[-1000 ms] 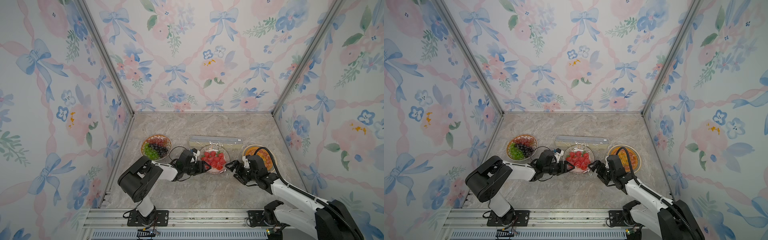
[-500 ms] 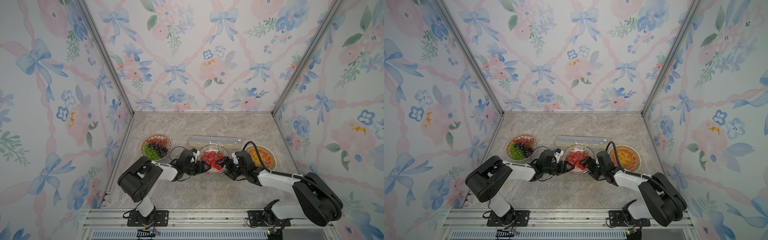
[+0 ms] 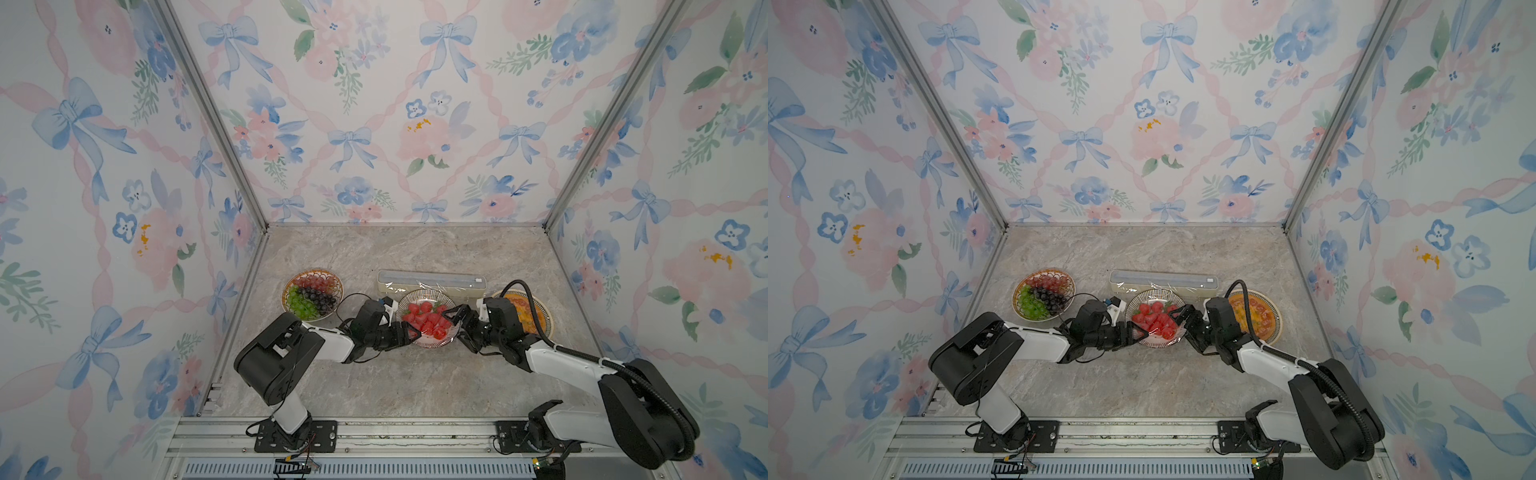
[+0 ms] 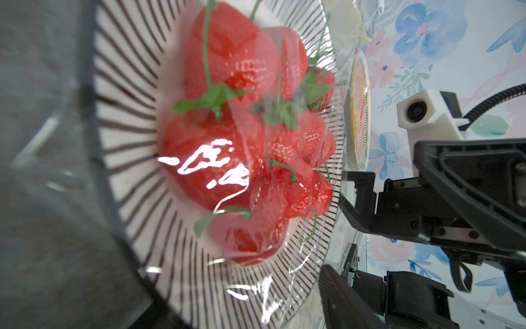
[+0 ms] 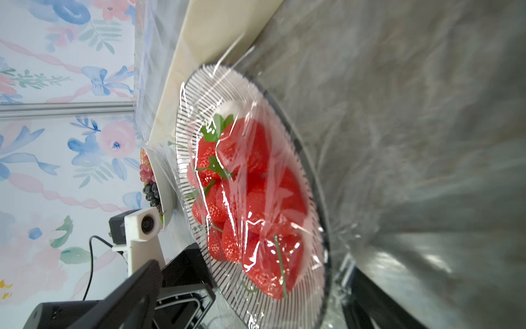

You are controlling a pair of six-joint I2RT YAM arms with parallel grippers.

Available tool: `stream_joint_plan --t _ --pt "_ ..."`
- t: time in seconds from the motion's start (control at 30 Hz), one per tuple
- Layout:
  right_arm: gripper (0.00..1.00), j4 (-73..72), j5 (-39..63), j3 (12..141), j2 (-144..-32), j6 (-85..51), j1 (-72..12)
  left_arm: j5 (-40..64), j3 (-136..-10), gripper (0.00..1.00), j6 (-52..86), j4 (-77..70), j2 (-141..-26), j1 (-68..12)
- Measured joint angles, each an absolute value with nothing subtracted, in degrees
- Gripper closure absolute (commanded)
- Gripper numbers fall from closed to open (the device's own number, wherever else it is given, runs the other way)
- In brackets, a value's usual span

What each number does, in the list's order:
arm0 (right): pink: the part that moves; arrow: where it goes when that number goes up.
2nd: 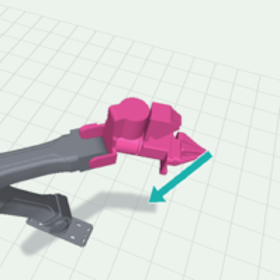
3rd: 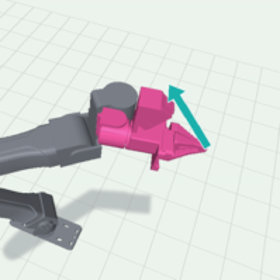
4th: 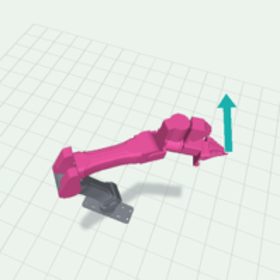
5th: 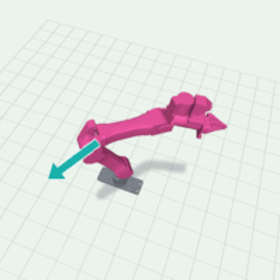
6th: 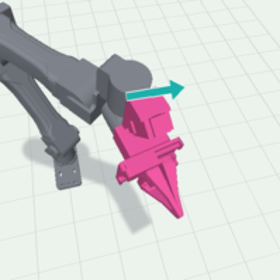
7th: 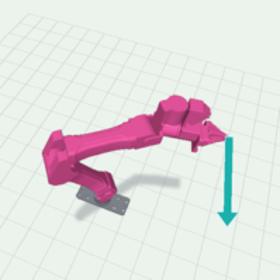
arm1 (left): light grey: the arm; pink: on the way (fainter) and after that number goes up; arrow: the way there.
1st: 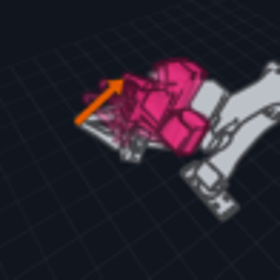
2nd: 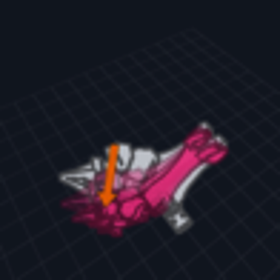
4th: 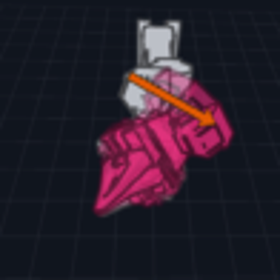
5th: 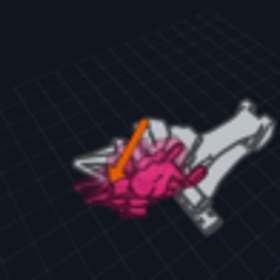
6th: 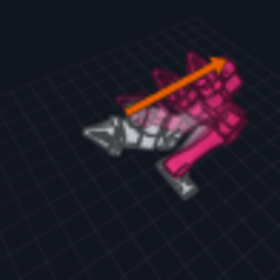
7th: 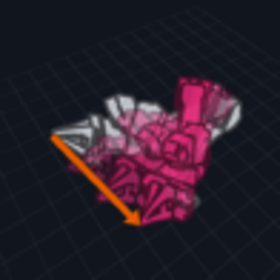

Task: Wrap the plate with plastic wrap
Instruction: Cover the plate with plastic wrap.

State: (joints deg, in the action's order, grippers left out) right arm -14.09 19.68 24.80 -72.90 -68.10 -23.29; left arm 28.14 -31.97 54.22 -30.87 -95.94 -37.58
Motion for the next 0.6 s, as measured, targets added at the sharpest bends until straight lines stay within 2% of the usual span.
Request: stream_joint_plan --t 0.23,0.37,0.6 --pt "0.03 -4.95 20.62 24.88 -68.4 -62.59 -18.11 27.9 -31.62 0.29 54.08 -31.24 -95.66 -37.04" --pt "0.03 0.78 20.05 27.35 -67.7 -58.94 -18.44 27.7 -31.62 0.29 54.06 -31.22 -95.5 -37.04" --pt "0.03 3.46 16.8 34.13 -75.18 -54.98 -21.08 27.49 -31.62 0.29 54.04 -31.2 -95.5 -37.04"
